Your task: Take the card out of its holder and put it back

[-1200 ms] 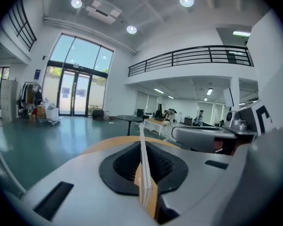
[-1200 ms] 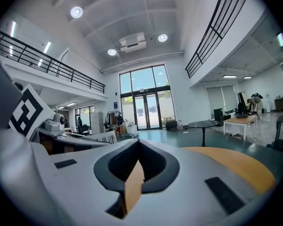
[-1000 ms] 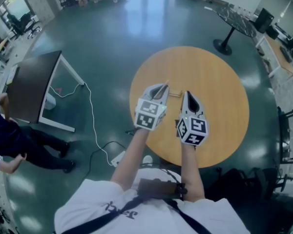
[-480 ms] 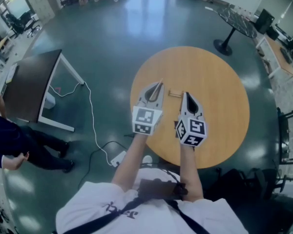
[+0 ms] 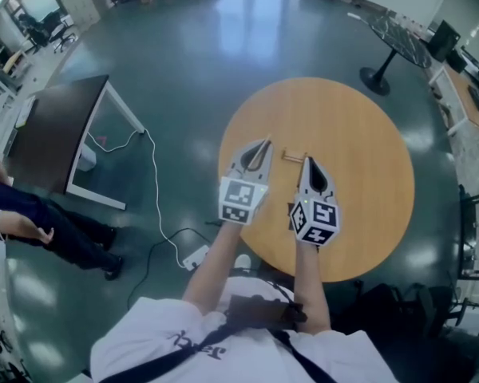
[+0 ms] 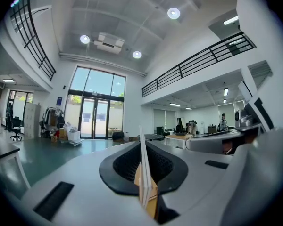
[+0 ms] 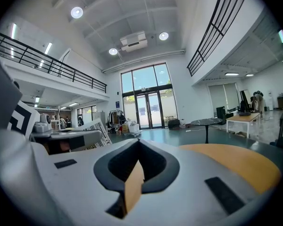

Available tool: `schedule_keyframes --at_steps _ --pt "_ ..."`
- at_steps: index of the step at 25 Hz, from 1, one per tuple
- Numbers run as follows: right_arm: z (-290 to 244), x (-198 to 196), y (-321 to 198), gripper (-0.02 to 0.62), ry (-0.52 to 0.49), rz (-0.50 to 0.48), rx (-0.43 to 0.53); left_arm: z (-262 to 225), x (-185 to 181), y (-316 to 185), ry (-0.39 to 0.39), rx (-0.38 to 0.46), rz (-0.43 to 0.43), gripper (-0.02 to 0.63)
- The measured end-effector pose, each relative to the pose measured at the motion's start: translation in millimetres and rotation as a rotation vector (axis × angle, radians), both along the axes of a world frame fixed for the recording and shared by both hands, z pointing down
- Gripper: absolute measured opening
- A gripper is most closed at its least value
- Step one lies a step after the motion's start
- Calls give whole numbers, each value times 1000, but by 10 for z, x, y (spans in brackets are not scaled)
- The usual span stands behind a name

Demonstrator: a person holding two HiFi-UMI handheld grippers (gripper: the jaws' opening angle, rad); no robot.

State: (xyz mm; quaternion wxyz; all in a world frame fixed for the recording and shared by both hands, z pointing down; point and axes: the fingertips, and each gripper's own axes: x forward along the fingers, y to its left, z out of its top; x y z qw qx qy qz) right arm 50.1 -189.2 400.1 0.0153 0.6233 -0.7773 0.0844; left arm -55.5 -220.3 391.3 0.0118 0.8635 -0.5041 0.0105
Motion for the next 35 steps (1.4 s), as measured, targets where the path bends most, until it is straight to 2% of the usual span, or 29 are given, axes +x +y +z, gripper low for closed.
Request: schedule_keyframes --at_steps 10,20,25,31,35 --pt "303 227 -2 20 -7 30 -68 318 153 -130 -30 -42 58 26" --pt "667 518 -46 20 -47 47 -162 609 205 -508 -101 -83 79 26" --pt "855 664 -24 20 -71 40 -204 720 375 -713 -147 -75 169 26" --pt "1037 711 -64 20 -93 39 -246 786 526 -947 -254 -66 295 26" --pt "1114 790 -102 20 -121 46 -252 891 672 -1020 -281 -72 378 26"
